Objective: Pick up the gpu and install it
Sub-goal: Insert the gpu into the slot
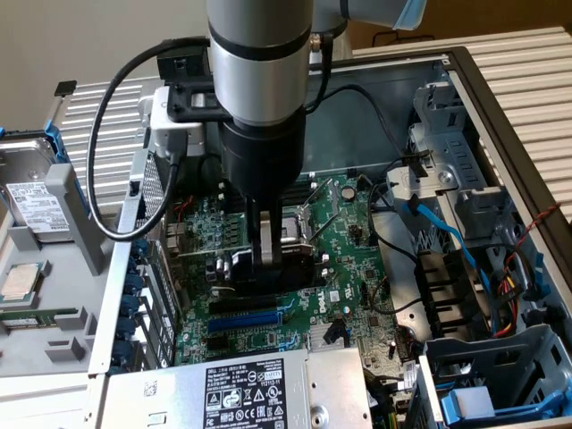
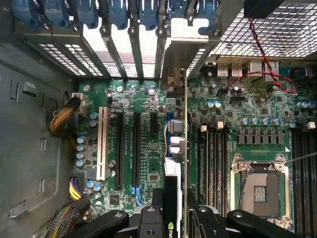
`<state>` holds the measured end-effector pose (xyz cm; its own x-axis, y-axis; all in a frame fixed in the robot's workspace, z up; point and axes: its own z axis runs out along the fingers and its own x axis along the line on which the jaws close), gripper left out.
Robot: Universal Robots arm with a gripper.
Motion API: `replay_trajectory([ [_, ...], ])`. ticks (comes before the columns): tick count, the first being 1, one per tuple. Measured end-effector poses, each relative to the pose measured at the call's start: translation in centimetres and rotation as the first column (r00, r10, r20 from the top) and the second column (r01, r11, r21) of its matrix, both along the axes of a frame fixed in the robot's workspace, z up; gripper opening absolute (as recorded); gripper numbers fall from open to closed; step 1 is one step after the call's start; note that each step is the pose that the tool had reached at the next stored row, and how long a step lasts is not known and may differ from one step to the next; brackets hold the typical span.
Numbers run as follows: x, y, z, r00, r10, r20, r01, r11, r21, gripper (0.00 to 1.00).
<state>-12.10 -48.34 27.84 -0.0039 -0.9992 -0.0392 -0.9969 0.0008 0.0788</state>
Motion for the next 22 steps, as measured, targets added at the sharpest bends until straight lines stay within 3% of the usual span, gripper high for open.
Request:
replay_trajectory([
  [6,-0.15,0.0,-0.23,1.0,0.0,0.0004,0.0,1.0,0.0003,0.27],
  [12,-0.87,0.0,-0.84,1.0,0.0,0.0063,0.0,1.0,0.0004,0.27],
  [22,-0.91,0.0,-0.87,1.0,-0.001,0.0066,0.001,1.0,0.0004,0.27],
])
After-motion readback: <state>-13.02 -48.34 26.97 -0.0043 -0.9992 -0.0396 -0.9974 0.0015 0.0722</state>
